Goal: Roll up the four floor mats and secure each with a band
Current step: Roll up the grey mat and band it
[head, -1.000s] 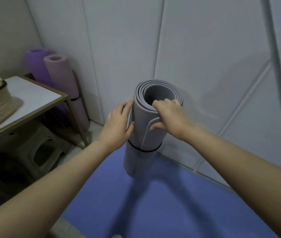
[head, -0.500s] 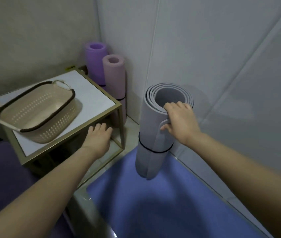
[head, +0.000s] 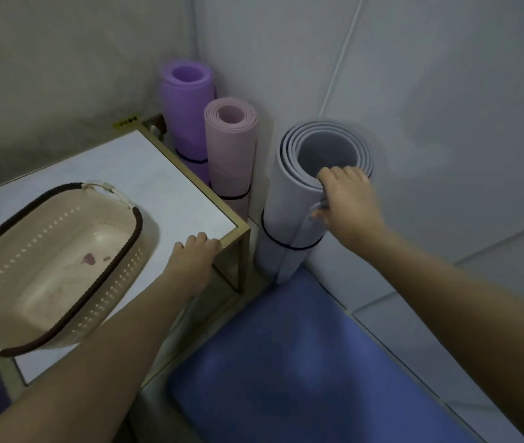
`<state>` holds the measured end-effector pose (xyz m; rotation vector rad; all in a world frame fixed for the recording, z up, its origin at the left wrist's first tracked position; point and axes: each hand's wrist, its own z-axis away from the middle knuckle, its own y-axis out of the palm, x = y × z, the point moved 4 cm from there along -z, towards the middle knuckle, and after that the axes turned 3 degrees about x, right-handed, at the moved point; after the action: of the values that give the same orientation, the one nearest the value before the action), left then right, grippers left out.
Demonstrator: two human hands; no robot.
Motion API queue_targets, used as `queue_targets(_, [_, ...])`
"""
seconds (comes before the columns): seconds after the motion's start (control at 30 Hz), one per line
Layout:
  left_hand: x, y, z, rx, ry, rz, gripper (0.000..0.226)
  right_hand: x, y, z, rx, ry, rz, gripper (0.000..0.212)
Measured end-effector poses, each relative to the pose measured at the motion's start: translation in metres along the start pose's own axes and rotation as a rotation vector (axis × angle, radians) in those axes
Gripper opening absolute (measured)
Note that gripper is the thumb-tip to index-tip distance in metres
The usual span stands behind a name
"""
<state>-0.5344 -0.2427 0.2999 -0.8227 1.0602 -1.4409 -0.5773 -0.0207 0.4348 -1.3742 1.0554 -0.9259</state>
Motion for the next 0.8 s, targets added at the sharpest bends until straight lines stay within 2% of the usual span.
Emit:
queue_targets(0.23, [0.021, 0.008, -0.047, 0.005, 0.055, 0.100, 0.056, 0.006, 0.043, -0.055, 0.070, 0.017, -0.013, 0.025])
queue_targets(0.4, [0.030, 0.017, -0.062, 0.009, 0.098, -0.027, 0.057, 0.011, 0.068, -0.078, 0.056, 0.045, -0.076, 0.022])
queue_targets(0.47, [0.031, 0.016, -0.063, -0.018, 0.089, -0.048, 0.068, 0.013, 0.078, -0.087, 0.051, 0.051, -0.091, 0.023])
queue_targets(0.57, [0.031, 0.018, -0.065, -0.004, 0.111, -0.088, 0.061, 0.022, 0.095, -0.097, 0.142, 0.109, -0.035, 0.030])
queue_targets(0.67, [0.032, 0.019, -0.066, 0.011, 0.105, -0.067, 0.063, 0.032, 0.101, -0.098, 0.255, 0.215, 0.024, 0.042])
queue_targets(0.8, [0.029, 0.025, -0.065, 0.042, 0.082, -0.080, 0.062, 0.043, 0.101, -0.108, 0.312, 0.080, 0.019, 0.059])
